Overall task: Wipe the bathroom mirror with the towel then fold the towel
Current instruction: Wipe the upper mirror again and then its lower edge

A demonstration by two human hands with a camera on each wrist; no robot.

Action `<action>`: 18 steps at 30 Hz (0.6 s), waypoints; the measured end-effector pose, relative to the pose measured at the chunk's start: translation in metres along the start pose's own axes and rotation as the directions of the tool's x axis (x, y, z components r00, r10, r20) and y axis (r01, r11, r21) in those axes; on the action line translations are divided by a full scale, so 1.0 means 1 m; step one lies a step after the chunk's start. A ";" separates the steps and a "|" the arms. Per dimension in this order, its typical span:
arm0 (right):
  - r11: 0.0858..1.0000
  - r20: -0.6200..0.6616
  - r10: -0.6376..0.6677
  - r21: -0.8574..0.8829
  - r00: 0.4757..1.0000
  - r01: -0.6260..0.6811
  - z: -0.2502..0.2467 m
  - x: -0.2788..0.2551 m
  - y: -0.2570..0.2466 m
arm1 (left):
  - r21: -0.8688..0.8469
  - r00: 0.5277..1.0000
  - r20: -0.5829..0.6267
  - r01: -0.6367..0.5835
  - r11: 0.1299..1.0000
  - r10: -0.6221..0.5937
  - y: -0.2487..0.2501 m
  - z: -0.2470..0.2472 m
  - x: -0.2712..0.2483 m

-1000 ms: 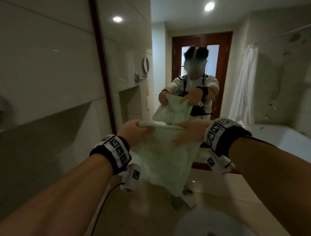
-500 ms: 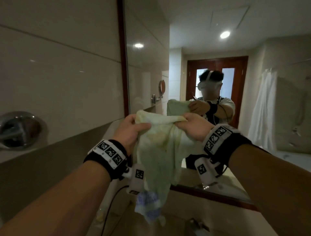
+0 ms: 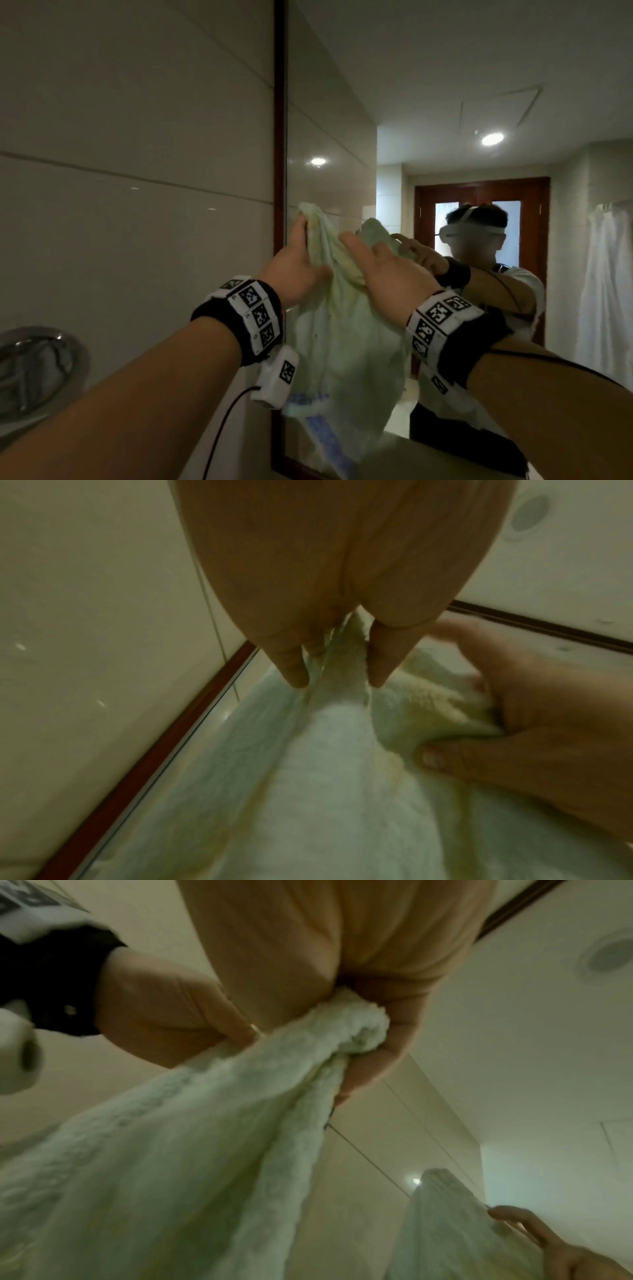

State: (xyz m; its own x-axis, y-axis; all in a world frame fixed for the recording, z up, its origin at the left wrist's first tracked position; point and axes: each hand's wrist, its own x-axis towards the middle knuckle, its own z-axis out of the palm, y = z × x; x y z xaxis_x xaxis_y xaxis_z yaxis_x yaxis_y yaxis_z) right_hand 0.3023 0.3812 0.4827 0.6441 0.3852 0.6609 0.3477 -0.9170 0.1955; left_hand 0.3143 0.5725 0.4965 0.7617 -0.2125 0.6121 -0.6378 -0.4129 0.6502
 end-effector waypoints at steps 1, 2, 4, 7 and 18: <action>0.998 -0.039 -0.050 -0.027 0.998 0.048 -0.003 0.007 -0.002 | 0.044 1.000 -0.004 -0.028 0.999 0.028 0.000 -0.004 0.011; 0.994 -0.073 -0.093 -0.072 0.993 0.088 -0.005 0.014 -0.004 | 0.091 0.999 -0.005 -0.039 0.995 0.040 -0.001 -0.009 0.023; 0.970 -0.126 -0.157 -0.203 0.980 0.130 -0.008 0.031 -0.008 | 0.152 0.996 -0.011 -0.082 0.985 0.085 -0.002 -0.020 0.047; 0.924 -0.185 -0.172 -0.372 0.968 0.093 -0.006 0.062 -0.011 | 0.198 0.993 -0.016 -0.108 0.974 0.113 -0.003 -0.041 0.085; 0.938 0.023 0.323 -0.141 0.946 -0.316 -0.039 0.208 0.005 | 0.407 0.933 0.030 -0.339 0.848 0.359 0.003 -0.102 0.197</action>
State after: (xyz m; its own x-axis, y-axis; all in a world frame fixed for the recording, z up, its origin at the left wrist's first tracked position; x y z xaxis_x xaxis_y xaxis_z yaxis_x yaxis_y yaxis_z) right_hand 0.4112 0.4524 0.6490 0.7373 0.0710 0.6719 0.0263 -0.9967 0.0765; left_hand 0.4508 0.6198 0.6651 0.4853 -0.3729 0.7908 -0.7524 -0.6389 0.1604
